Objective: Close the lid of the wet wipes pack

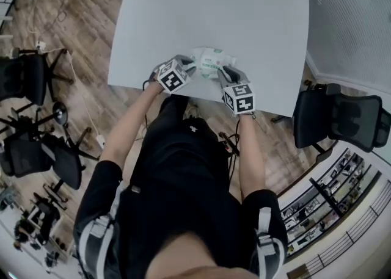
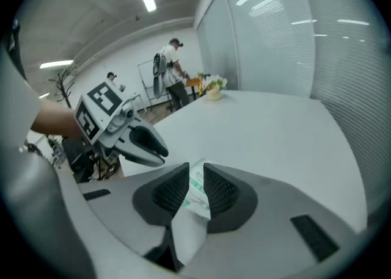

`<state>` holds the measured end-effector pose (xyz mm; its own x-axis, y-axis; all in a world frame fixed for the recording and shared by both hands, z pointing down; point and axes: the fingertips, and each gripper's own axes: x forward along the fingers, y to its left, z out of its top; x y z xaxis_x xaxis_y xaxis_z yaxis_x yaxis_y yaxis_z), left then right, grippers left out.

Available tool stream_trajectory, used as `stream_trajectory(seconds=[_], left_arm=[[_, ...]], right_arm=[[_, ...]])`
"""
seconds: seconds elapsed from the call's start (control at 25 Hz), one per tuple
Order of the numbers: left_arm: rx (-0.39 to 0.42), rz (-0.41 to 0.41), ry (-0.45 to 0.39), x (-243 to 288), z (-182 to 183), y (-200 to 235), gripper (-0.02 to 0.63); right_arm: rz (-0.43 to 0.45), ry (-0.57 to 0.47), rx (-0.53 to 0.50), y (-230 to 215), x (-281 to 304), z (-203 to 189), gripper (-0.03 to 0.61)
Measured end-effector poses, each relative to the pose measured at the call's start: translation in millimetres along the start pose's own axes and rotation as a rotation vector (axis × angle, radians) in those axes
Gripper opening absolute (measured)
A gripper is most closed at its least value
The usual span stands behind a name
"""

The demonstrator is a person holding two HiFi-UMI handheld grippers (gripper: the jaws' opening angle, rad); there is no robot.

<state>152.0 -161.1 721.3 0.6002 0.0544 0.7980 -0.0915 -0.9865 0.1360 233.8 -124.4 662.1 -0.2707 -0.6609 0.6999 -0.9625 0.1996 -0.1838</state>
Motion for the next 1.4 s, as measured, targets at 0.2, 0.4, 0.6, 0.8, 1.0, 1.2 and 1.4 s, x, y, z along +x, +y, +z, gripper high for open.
stream_trajectory(seconds=[0.2, 0.4, 0.6, 0.8, 1.0, 1.2, 1.4], left_arm=[[-0.126, 0.230, -0.278, -89, 42, -31, 0.067], [-0.233, 0.364, -0.487, -178, 60, -69, 0.052], [-0.260, 0.436, -0.650, -243, 73, -108, 0.049], [-0.277, 0.486, -0.753, -289, 74, -125, 0.049], [-0.308, 0.530, -0.825, -316, 60, -124, 0.049], [-0.317, 0.507, -0.834, -327, 50, -122, 0.050], [-0.299, 0.486, -0.849, -330, 43, -124, 0.050]], right_arm=[[-0.133, -0.262, 0.106, 16, -89, 27, 0.077], [-0.188, -0.415, 0.136, 46, -163, 45, 0.061], [-0.204, -0.502, 0.137, 75, -213, 51, 0.055], [-0.244, -0.559, 0.178, 94, -239, 52, 0.051], [-0.274, -0.582, 0.197, 114, -251, 52, 0.046], [-0.303, -0.584, 0.194, 133, -251, 52, 0.043], [-0.308, -0.586, 0.196, 146, -247, 52, 0.037]])
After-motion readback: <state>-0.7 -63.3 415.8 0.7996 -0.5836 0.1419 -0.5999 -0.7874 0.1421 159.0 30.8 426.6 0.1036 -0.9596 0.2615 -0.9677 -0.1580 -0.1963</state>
